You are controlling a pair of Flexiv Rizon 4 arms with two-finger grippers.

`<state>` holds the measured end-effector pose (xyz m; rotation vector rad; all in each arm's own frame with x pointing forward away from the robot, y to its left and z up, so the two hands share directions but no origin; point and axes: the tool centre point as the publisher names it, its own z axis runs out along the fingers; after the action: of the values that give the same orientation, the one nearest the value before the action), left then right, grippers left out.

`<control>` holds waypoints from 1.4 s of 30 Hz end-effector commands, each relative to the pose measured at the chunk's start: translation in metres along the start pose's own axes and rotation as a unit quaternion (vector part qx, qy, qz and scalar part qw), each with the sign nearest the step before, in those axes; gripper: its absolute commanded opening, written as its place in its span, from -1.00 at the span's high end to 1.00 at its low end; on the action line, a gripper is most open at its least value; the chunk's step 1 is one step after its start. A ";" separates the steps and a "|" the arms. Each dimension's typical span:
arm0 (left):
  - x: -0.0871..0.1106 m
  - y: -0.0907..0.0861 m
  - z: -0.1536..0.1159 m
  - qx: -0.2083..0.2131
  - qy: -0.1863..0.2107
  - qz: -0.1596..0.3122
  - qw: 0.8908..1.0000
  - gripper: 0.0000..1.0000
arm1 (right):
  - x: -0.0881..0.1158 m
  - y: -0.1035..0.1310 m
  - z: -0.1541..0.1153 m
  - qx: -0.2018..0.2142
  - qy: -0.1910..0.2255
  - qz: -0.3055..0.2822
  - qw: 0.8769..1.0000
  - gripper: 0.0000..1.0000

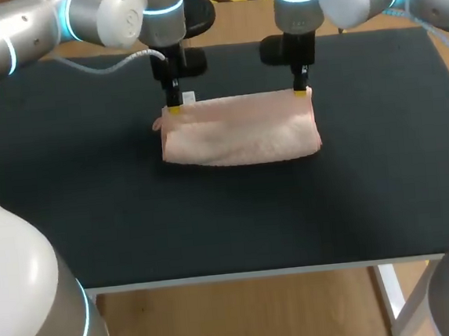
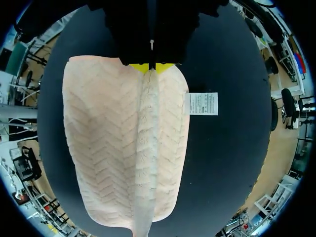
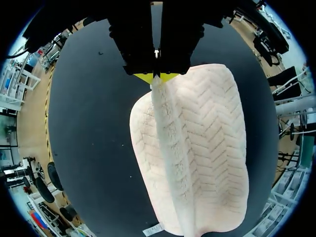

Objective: Fold the towel

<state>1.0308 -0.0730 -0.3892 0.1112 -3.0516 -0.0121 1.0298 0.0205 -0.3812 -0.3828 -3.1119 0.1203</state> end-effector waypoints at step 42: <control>0.046 0.069 -0.069 0.312 -0.062 0.038 0.947 -1.00 | 0.001 0.012 -0.061 -0.024 -0.154 -0.063 0.986 -1.00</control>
<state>0.9914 -0.0140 -0.3125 0.0174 -3.0631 0.7959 1.0289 0.0345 -0.3205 -0.1936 -3.4405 0.0969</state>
